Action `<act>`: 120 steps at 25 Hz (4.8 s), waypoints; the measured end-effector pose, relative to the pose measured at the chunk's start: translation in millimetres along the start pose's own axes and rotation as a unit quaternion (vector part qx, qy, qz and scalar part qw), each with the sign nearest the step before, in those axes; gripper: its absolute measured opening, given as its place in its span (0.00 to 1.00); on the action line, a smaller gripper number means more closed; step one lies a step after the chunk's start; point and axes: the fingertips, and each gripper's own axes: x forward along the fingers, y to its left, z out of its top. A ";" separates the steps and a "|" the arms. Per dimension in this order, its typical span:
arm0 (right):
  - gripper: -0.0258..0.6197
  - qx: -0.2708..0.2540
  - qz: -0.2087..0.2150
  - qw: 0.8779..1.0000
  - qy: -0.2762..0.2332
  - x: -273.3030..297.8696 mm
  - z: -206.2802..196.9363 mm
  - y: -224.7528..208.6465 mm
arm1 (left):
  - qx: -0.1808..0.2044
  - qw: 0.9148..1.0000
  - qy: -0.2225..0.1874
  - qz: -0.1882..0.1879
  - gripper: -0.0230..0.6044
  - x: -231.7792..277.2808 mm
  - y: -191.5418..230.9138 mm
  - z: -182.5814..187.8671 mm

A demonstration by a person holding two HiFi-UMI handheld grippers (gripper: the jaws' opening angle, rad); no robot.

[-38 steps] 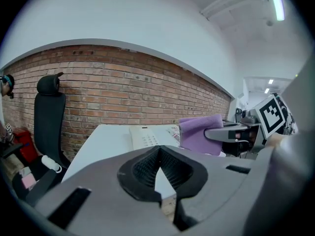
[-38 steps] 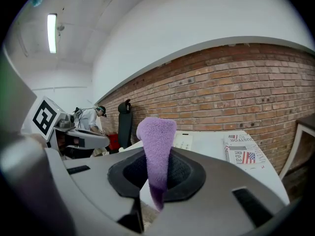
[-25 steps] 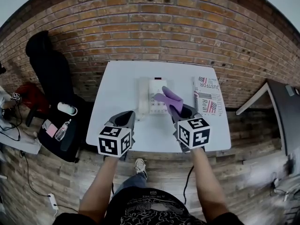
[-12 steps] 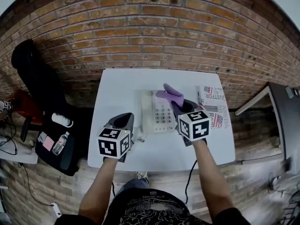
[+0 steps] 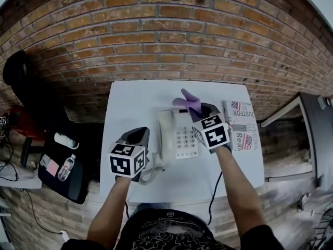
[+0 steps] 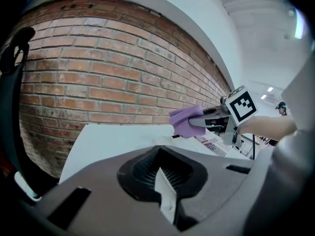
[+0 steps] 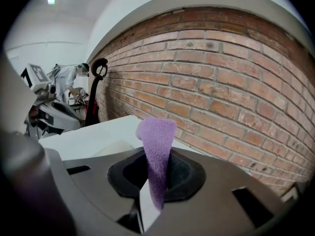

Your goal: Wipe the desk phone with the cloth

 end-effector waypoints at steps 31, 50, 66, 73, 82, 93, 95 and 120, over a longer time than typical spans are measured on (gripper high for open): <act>0.11 -0.019 0.126 0.989 0.073 15.9 -68.0 69.1 | -0.025 0.999 0.019 0.013 0.05 -13.5 -27.5 -46.9; 0.11 -0.027 0.162 0.983 0.082 -27.6 -109.8 106.9 | -0.033 0.998 0.005 0.045 0.05 -54.3 -55.4 -69.7; 0.11 -0.030 0.186 0.978 0.094 -58.2 -144.4 136.4 | -0.041 0.997 -0.002 0.065 0.05 -90.7 -75.8 -94.8; 0.11 -0.030 0.191 0.976 0.101 -69.2 -156.4 145.4 | -0.040 0.997 -0.004 0.065 0.05 -99.5 -82.6 -99.4; 0.11 -0.045 0.187 0.977 0.095 -83.6 -142.8 135.8 | -0.034 0.998 -0.006 0.061 0.05 -100.7 -82.4 -95.1; 0.11 -0.071 0.146 0.985 0.056 -90.0 -76.5 77.4 | -0.023 0.999 -0.007 0.049 0.05 -86.4 -77.3 -76.4; 0.11 -0.072 0.142 0.986 0.052 -86.5 -65.2 70.2 | -0.022 0.999 -0.006 0.047 0.05 -82.5 -74.1 -72.9; 0.11 -0.137 0.152 0.977 0.053 35.4 14.0 88.3 | -0.031 0.997 0.001 0.069 0.05 -51.4 1.1 -43.0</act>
